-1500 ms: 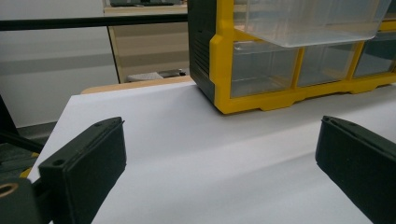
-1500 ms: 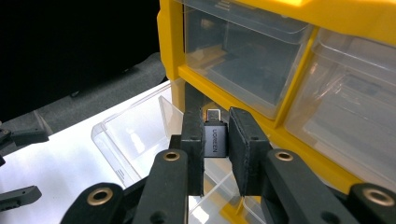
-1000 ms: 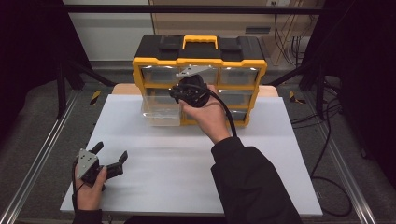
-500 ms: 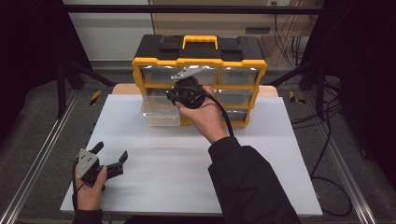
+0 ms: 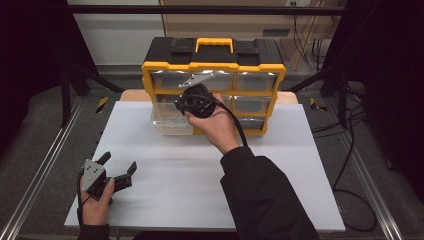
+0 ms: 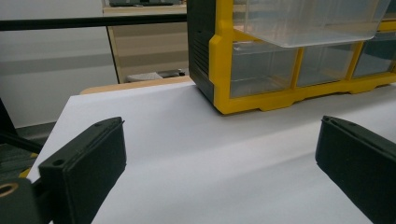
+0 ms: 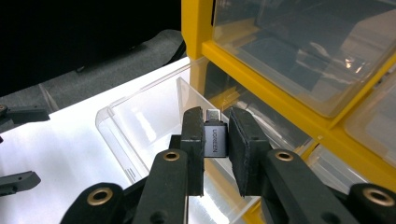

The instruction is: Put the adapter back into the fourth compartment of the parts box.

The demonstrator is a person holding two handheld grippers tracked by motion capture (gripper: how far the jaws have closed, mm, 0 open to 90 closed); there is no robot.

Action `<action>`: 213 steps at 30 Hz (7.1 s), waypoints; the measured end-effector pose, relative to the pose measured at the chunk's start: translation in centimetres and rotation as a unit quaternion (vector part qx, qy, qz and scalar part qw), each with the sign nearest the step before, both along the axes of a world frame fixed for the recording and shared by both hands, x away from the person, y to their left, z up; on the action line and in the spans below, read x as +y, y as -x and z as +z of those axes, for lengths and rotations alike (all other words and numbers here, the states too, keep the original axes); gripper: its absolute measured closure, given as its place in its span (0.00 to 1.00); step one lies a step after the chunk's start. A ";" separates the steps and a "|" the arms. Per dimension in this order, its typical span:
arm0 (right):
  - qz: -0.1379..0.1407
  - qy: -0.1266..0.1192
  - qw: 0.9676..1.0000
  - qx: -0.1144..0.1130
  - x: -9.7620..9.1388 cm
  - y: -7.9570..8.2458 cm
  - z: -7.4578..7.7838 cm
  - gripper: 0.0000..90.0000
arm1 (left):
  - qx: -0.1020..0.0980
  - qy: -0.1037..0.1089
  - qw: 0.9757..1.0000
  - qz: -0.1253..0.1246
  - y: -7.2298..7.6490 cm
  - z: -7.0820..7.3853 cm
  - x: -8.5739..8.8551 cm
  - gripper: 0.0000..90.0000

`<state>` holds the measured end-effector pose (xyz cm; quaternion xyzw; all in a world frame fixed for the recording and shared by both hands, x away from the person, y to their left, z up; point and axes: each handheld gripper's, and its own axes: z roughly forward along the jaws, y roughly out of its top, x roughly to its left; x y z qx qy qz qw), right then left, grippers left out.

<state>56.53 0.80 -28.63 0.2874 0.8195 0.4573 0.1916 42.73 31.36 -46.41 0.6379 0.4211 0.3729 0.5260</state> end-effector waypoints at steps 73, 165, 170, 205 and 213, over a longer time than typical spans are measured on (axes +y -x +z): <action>0.007 0.050 0.998 0.024 1.7 -0.9 -1.8 0.83 | 0.002 0.004 1.000 -0.001 0.0 0.0 0.1 0.01; -0.170 -0.095 0.978 -0.071 -6.9 2.1 2.3 0.06 | 0.003 0.010 1.000 0.004 -0.1 -0.2 0.6 0.01; -0.182 -0.099 0.975 -0.080 -8.5 2.4 2.3 0.06 | 0.004 0.009 1.000 0.002 -0.1 -0.3 0.5 0.01; -0.242 -0.106 0.957 -0.119 -18.7 5.3 0.2 0.03 | 0.007 0.015 1.000 0.006 0.1 -0.3 0.5 0.01; -0.256 -0.110 0.953 -0.117 -20.9 6.1 -0.7 0.03 | 0.010 0.023 1.000 0.000 0.1 0.0 0.4 0.01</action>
